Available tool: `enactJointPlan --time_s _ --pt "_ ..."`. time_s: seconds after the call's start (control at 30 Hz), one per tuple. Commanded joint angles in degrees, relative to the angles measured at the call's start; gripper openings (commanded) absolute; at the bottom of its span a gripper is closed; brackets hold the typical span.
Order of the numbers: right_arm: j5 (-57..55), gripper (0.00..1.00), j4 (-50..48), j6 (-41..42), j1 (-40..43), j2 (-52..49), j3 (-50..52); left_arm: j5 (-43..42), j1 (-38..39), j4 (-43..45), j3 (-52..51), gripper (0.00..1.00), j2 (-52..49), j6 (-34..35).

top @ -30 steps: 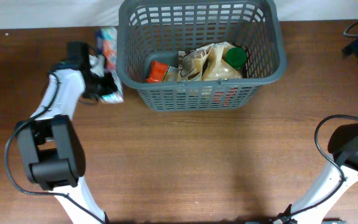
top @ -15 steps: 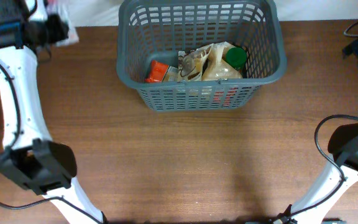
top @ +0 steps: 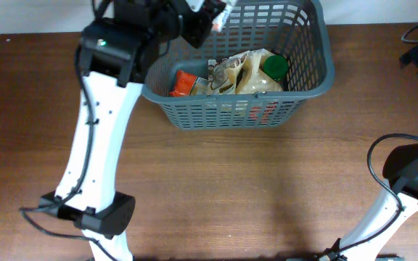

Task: Pack container
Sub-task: 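Lift the tissue multipack and swing it over the basket, then lower the tissue multipack into the basket and open the left gripper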

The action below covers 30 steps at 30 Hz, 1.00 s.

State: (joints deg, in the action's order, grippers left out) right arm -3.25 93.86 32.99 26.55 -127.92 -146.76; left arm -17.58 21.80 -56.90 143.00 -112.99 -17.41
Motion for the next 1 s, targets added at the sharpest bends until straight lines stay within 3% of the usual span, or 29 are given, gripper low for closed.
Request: enactJointPlan --time_s 0.0,0.17,0.3,0.63,0.97 --pt "-1.1 0.99 0.0 0.5 0.1 0.9 0.2 0.4 -0.2 0.2 0.3 0.02 -4.1 -2.0" --pt "-1.1 0.99 0.0 0.5 0.1 0.9 0.2 -0.8 -0.2 -2.0 0.3 0.02 -8.4 -2.5" --pt "-1.1 0.99 0.0 0.5 0.1 0.9 0.2 -7.2 -0.2 -9.2 0.3 0.01 -10.9 -11.1" --pt "-1.1 0.99 0.0 0.5 0.1 0.9 0.2 -7.1 -3.3 -18.0 0.3 0.02 -11.7 -27.1" --pt "-1.1 0.99 0.0 0.5 0.1 0.9 0.2 -10.7 -9.2 -19.5 0.3 0.02 -14.5 -29.9"
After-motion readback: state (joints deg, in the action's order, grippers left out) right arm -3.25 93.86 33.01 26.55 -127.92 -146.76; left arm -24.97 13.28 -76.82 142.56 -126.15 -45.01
